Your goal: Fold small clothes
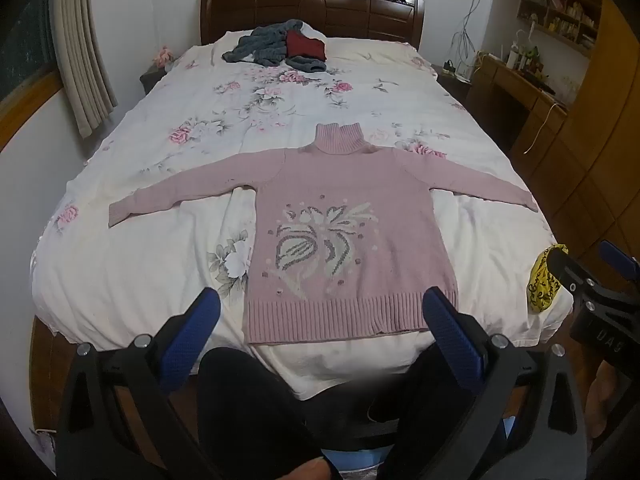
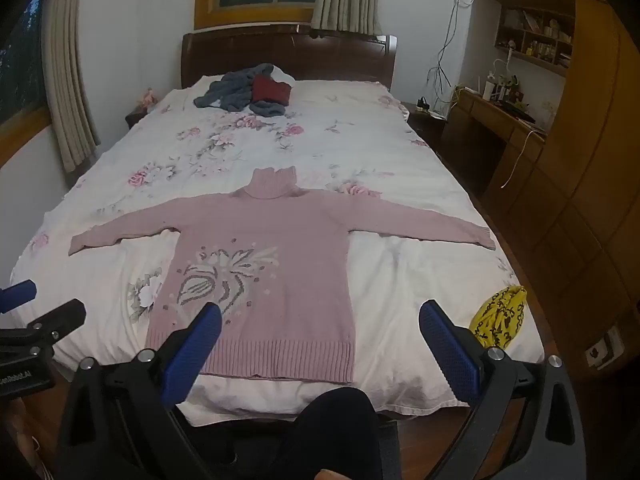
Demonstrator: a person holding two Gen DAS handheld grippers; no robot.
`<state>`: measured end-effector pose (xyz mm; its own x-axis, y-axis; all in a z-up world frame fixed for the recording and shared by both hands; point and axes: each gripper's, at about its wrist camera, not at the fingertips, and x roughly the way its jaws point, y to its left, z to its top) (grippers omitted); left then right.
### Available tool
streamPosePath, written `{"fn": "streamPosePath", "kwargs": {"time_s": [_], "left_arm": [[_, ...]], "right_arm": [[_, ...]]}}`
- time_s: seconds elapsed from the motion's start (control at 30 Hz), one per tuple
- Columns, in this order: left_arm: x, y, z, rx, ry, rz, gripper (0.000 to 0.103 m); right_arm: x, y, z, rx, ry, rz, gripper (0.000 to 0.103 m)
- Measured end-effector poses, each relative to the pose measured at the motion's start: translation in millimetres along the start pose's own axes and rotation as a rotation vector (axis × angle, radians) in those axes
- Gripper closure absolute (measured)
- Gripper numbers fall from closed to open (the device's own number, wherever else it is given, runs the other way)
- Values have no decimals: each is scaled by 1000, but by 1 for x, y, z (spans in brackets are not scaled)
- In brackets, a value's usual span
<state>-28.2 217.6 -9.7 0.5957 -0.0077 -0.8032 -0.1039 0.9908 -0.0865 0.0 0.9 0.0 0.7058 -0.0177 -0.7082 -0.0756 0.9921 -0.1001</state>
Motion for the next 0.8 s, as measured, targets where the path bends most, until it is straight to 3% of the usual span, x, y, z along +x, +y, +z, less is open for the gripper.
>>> {"fn": "streamPosePath", "kwargs": {"time_s": [0.8], "left_arm": [[2,3,2,-2,1,25,3]], "right_arm": [[4,2,6,10,-8,6,4]]}}
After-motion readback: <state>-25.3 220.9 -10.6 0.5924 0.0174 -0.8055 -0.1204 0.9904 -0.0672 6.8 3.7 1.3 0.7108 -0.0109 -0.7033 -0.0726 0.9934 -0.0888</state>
